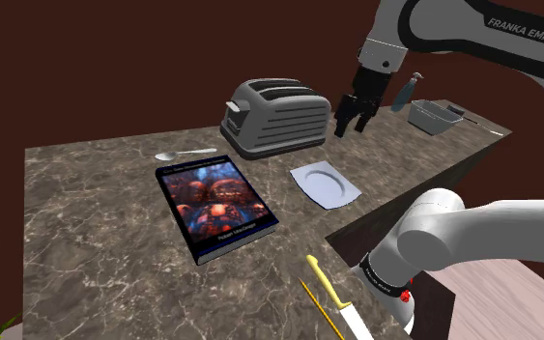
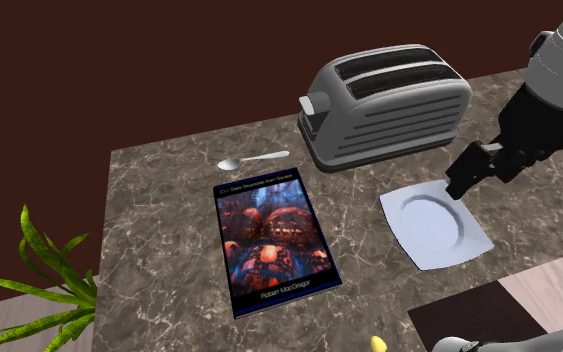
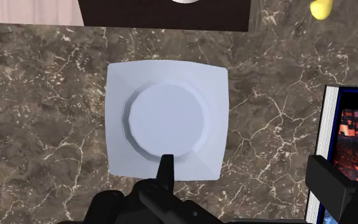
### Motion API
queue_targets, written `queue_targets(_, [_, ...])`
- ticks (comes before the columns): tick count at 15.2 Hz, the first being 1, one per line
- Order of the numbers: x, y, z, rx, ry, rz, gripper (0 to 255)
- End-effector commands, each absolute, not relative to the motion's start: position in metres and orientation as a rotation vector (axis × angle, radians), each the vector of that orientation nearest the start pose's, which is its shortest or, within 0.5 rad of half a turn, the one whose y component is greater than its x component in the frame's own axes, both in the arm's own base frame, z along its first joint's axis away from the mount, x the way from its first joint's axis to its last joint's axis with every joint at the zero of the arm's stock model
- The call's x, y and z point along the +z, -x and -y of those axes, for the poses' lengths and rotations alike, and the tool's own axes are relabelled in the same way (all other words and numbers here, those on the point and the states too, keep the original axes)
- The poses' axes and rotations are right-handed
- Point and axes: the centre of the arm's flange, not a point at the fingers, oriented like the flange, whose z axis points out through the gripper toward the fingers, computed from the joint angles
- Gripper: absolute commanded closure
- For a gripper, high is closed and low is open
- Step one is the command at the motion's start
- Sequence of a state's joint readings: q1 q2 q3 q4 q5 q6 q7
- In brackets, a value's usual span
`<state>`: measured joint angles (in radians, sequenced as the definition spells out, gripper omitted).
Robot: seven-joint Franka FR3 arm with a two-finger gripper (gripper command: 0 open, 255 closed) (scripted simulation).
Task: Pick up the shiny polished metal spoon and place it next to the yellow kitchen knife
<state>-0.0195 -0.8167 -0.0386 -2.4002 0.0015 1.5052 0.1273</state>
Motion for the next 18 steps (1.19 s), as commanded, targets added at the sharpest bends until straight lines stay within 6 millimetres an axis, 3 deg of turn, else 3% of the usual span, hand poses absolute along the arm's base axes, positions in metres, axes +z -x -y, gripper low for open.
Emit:
queue_targets(1, [0.573, -0.290, 0.020, 0.124, 3.101, -0.268, 0])
queue_targets(18, [0.484, -0.440, -0.110, -0.024, 3.132, -0.329, 0])
